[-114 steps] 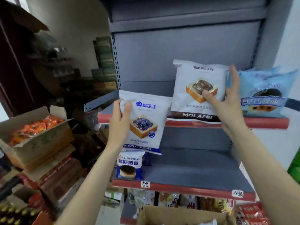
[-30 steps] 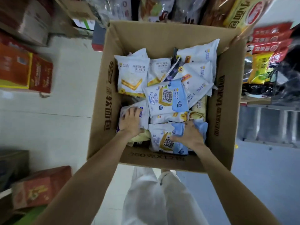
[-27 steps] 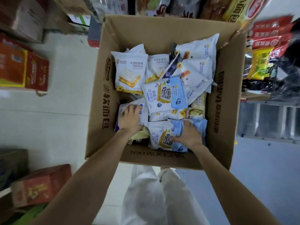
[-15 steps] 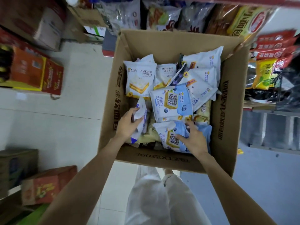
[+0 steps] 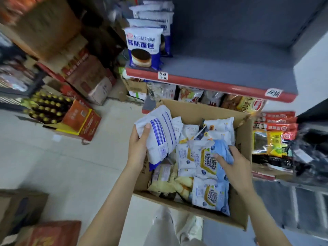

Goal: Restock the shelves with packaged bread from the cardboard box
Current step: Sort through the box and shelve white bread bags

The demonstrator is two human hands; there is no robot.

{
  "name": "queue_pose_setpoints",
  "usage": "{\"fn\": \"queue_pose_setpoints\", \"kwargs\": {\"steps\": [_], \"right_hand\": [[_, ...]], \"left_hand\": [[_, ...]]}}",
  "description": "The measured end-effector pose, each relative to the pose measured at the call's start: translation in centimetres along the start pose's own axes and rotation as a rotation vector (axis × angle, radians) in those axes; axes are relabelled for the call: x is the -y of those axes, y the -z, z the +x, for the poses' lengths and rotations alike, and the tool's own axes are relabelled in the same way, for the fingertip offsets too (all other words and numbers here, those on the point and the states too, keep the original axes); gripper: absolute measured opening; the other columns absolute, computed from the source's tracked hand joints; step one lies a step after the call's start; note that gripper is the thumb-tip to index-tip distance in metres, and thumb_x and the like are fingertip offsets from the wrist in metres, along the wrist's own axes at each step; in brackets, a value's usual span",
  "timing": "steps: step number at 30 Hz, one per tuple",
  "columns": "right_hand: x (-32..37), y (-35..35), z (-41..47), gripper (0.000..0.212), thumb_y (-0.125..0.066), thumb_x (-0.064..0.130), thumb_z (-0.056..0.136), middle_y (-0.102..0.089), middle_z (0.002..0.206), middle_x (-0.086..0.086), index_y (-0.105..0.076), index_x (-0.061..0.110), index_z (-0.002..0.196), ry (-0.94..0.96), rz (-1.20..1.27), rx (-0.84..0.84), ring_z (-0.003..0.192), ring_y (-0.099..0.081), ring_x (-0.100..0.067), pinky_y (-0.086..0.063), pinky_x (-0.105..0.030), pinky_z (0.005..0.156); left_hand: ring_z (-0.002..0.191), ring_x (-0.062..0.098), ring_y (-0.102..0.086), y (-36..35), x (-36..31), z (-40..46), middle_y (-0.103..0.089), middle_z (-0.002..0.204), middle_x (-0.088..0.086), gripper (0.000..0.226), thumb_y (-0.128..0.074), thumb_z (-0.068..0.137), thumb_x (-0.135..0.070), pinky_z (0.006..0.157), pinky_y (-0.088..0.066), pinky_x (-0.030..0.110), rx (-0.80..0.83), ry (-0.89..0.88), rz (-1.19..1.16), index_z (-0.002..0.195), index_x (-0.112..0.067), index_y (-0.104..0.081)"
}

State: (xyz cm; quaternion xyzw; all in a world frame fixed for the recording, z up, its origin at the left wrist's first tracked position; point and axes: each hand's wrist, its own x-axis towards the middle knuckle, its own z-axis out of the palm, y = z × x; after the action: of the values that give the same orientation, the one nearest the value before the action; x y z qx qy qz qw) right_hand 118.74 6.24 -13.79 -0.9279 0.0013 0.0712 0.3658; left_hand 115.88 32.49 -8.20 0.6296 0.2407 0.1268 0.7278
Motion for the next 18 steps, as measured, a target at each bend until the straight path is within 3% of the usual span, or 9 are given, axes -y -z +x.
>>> {"fn": "queue_pose_setpoints", "kwargs": {"steps": [4, 8, 12, 15, 18], "right_hand": [[5.5, 5.7, 1.4, 0.055, -0.059, 0.045, 0.085, -0.062, 0.093, 0.005, -0.047, 0.017, 0.130, 0.162, 0.113, -0.061, 0.060, -0.053, -0.006, -0.036, -0.021, 0.050], [11.9, 12.6, 3.1, 0.047, -0.059, 0.042, 0.083, -0.058, 0.097, 0.012, -0.045, 0.023, 0.125, 0.361, 0.217, -0.182, 0.077, -0.058, -0.015, -0.047, -0.038, 0.067], [16.8, 18.5, 5.1, 0.040, -0.059, 0.043, 0.084, -0.060, 0.091, 0.016, -0.047, 0.028, 0.119, 0.491, 0.234, -0.305, 0.077, -0.061, -0.011, -0.047, -0.036, 0.063], [19.2, 22.1, 6.5, 0.041, -0.059, 0.042, 0.085, -0.062, 0.087, 0.008, -0.048, 0.026, 0.121, 0.561, 0.236, -0.397, 0.072, -0.059, -0.013, -0.043, -0.033, 0.058], [20.8, 24.9, 7.7, 0.038, -0.062, 0.038, 0.085, -0.062, 0.088, 0.010, -0.051, 0.028, 0.120, 0.592, 0.263, -0.472, 0.074, -0.056, -0.009, -0.040, -0.022, 0.062]], "left_hand": [[0.099, -0.002, -0.063, -1.8, -8.0, 0.7, -0.065, 0.110, -0.014, 0.019, -0.048, 0.097, -0.019, 0.075, -0.050, 0.013, 0.053, -0.216, 0.006, 0.113, -0.025, -0.056], [0.098, -0.003, -0.061, -4.1, -15.5, 2.4, -0.065, 0.105, -0.019, 0.014, -0.054, 0.094, -0.025, 0.080, -0.048, 0.014, 0.067, -0.479, 0.066, 0.105, -0.032, -0.056], [0.093, -0.006, -0.058, -7.7, -22.7, 3.2, -0.063, 0.101, -0.017, 0.012, -0.056, 0.094, -0.024, 0.082, -0.046, 0.015, 0.047, -0.736, 0.058, 0.100, -0.035, -0.055], [0.091, -0.012, -0.057, -10.9, -27.2, 3.8, -0.062, 0.100, -0.019, 0.013, -0.056, 0.094, -0.024, 0.083, -0.043, 0.013, 0.014, -0.802, -0.082, 0.097, -0.036, -0.054], [0.102, 0.002, -0.060, -14.3, -31.1, 5.0, -0.064, 0.106, -0.013, 0.008, -0.058, 0.093, -0.031, 0.091, -0.047, 0.023, 0.006, -0.864, -0.186, 0.100, -0.034, -0.057]]}}
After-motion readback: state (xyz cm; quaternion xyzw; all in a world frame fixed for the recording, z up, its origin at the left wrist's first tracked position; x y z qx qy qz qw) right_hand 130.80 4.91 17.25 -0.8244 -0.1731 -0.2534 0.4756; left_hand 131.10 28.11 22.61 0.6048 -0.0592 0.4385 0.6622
